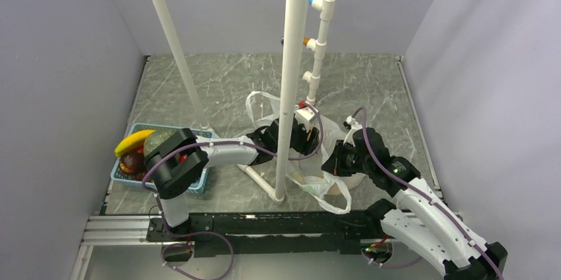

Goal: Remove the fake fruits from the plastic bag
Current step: Take out the fake fruit from the plastic bag, then place the fake fruit in the bin, then take out the fake fruit from the plastic bag.

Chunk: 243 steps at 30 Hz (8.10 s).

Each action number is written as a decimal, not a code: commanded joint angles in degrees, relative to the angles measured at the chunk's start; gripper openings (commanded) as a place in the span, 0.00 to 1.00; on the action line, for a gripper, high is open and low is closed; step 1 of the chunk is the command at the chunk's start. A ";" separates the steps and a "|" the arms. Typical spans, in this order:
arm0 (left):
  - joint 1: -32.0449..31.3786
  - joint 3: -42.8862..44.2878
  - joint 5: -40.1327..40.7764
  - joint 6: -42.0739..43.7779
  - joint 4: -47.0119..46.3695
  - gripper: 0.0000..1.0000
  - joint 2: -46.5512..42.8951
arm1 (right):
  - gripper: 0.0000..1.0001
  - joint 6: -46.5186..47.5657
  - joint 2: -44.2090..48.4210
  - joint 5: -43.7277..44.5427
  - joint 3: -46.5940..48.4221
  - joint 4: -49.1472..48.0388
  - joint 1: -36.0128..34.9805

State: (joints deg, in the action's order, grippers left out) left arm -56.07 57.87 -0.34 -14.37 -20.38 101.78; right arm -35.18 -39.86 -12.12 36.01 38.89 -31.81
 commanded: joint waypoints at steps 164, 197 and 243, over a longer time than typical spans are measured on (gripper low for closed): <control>37.70 -2.72 -8.26 1.36 62.61 0.87 -61.89 | 0.00 1.10 -3.47 0.52 -1.22 -7.63 -0.14; 6.11 -14.37 -15.62 -19.85 2.21 0.71 -25.30 | 0.10 -1.54 -0.61 3.56 5.98 5.22 -0.15; 0.02 -1.21 -15.52 -17.20 1.69 0.57 -3.75 | 0.00 -1.11 4.63 -3.94 8.11 -3.97 -0.06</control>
State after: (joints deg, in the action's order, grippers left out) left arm -55.31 56.62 -12.40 -28.36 -8.75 95.94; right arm -36.14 -37.30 -20.73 44.95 28.53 -31.81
